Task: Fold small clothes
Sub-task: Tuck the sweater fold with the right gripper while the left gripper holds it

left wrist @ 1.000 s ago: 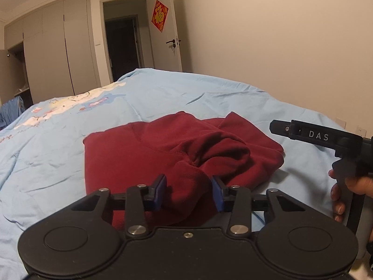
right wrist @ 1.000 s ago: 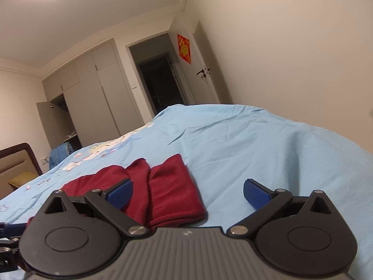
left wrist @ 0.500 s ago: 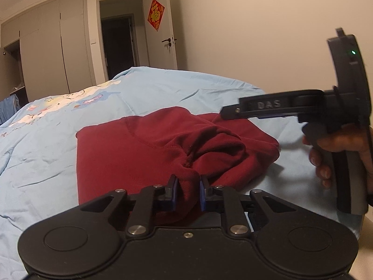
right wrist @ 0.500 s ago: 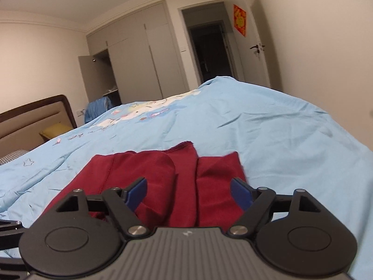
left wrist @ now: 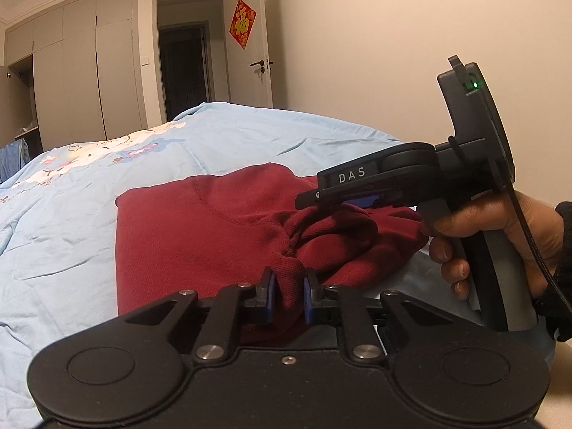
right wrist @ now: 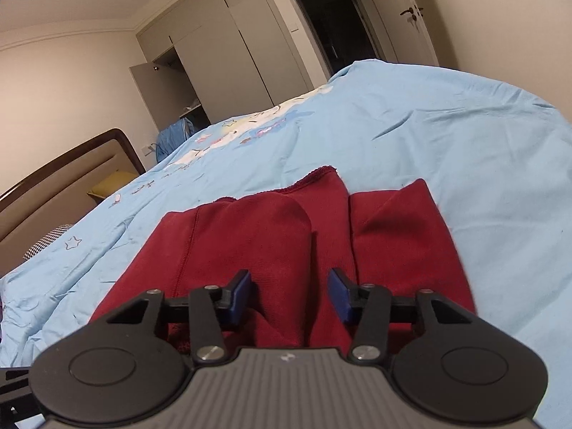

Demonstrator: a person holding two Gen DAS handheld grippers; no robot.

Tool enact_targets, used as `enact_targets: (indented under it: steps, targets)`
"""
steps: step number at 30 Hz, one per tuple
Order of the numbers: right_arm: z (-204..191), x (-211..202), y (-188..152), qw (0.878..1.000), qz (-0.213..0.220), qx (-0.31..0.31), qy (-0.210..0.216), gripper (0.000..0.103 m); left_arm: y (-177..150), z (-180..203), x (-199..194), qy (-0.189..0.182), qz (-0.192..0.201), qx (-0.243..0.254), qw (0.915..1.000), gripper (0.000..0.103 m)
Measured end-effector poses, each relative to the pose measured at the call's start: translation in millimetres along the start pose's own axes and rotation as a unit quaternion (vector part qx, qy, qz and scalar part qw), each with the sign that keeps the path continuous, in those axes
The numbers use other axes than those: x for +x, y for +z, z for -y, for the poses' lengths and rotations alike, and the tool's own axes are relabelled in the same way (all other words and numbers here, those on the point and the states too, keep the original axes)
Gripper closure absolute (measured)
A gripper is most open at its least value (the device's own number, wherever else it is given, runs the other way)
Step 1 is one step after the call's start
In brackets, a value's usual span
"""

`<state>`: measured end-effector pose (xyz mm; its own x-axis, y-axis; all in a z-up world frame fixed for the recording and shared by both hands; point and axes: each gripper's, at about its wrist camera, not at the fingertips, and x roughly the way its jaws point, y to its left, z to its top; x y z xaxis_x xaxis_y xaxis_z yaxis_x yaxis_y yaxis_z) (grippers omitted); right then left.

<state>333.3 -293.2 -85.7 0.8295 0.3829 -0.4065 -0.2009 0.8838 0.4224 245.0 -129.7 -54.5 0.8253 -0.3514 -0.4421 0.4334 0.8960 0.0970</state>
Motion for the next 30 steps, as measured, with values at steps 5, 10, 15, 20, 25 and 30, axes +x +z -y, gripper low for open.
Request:
enact_targets:
  steps: [5, 10, 15, 20, 25, 30]
  targets:
    - [-5.2, -2.7, -2.6, 1.0, 0.006, -0.013, 0.005, 0.079, -0.3, -0.8, -1.3, 0.002, 0.005, 0.0, 1.0, 0.091]
    - [-3.3, -10.0, 1.7, 0.999, 0.032, -0.011, 0.004, 0.093, 5.7, 1.8, -2.1, 0.002, 0.016, -0.002, 0.9999, 0.094]
    - [-1.0, -20.7, 8.9, 0.998, 0.063, -0.018, -0.012, 0.095, 18.6, 13.1, 2.7, -0.011, 0.035, 0.016, 0.9992, 0.095]
    - [14.7, -35.9, 17.2, 0.996, 0.089, -0.007, -0.032, 0.095, 30.5, 26.2, 11.8, -0.035, 0.048, 0.03, 0.9978, 0.095]
    - [36.4, -44.8, 20.1, 0.994, 0.095, 0.016, -0.054, 0.095, 35.6, 40.9, 26.1, -0.059, 0.045, 0.046, 0.9962, 0.095]
    - [43.1, -39.6, 12.1, 0.994, 0.082, 0.022, -0.067, 0.095, 33.8, 46.4, 37.6, -0.069, 0.028, 0.044, 0.9963, 0.095]
